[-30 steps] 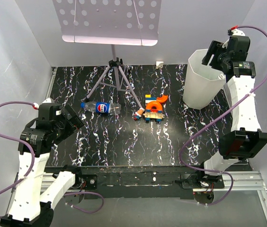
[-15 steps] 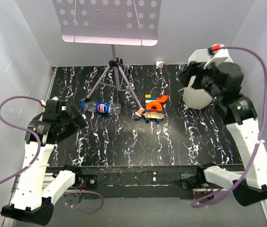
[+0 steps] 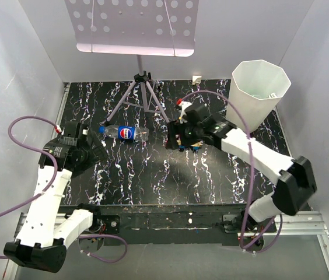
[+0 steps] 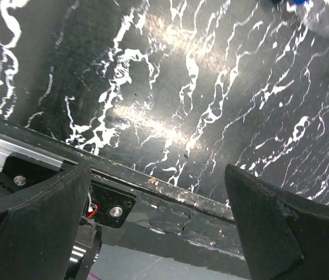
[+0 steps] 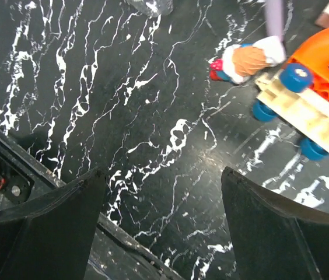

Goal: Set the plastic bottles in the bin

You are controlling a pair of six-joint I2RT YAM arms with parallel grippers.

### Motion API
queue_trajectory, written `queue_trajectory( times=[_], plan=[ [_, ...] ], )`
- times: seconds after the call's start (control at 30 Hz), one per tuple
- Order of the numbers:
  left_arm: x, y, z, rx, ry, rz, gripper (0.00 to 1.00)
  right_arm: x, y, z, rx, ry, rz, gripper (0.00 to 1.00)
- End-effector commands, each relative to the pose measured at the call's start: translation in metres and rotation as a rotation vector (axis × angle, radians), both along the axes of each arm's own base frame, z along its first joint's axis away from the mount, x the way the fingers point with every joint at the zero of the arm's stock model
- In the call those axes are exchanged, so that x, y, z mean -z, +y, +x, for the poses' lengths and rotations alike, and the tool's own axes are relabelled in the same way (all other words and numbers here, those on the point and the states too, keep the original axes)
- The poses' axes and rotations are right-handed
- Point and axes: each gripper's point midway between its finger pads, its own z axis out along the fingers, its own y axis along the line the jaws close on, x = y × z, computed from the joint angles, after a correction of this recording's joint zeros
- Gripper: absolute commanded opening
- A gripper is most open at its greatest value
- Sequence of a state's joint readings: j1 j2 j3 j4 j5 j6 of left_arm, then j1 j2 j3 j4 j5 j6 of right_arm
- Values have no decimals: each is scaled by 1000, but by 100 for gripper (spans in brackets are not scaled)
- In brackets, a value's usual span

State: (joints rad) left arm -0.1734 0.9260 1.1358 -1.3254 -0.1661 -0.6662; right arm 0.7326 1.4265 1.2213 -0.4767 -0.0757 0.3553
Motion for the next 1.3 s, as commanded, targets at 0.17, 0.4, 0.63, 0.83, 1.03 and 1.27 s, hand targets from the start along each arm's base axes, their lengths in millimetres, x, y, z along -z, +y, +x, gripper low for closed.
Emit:
queue_trajectory(
  times=[0.17,0.4,0.63,0.83,1.03,1.27],
  plan=[
    [-58,36,-1,-120,-116,151,99,4,97,29,-172,-200,-123,88],
    [-46,23,-10,-154,-117,48,99,27,123,67,-402,-422,-315,88],
    [-41,20,-11,-143,-105,33,99,53,143,102,-536,-510,-482,89],
    [-43,23,-12,-147,-106,49,99,65,163,117,-616,-536,-496,89],
    [-44,25,-13,-143,-99,62,99,77,174,123,-628,-500,-452,89],
    [-45,28,-18,-139,-93,79,99,98,184,122,-644,-458,-431,88]
  ],
)
